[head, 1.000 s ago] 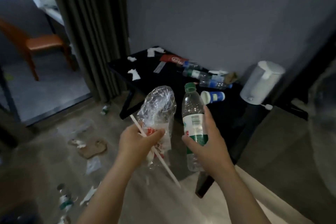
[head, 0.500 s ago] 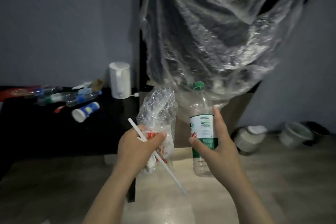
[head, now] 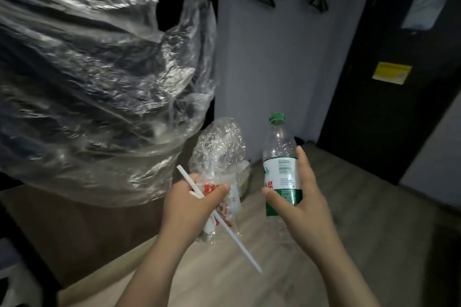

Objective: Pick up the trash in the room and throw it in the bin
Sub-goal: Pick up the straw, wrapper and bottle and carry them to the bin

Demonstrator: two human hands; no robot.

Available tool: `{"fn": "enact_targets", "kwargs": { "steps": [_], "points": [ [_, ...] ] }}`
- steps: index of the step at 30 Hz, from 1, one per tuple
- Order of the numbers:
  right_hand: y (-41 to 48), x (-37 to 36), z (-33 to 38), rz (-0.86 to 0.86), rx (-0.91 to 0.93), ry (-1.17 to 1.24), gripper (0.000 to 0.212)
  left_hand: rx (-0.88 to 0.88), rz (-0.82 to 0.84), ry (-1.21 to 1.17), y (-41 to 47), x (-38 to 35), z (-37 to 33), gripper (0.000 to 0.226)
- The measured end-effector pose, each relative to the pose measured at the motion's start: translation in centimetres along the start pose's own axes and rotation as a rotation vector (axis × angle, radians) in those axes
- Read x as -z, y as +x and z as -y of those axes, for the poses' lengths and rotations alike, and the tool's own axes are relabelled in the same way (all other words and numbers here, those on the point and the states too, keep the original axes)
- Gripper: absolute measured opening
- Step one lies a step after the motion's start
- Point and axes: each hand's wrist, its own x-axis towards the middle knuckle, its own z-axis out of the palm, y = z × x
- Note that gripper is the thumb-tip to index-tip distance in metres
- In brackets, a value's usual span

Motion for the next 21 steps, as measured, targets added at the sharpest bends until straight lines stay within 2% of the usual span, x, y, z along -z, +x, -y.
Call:
{"fn": "enact_targets", "kwargs": {
  "steps": [8,14,21],
  "points": [
    [7.4,5.4,-7.3,-0.151,-0.105,-0.046,0.091,-0.024,0.157,0.045,8.1,-11.4,0.6,0.034],
    [16.6,4.1,-11.2,-0.252,-0.14,-0.11,0.091,-0.016,0.261,0.052,18.7,-15.6,2.7,0.036],
    [28.2,1.6,-13.7,-0.281,-0.208,-0.13,0.092,-0.027,0.291,0.025,32.2,-19.1,3.2,0.031]
  ]
}}
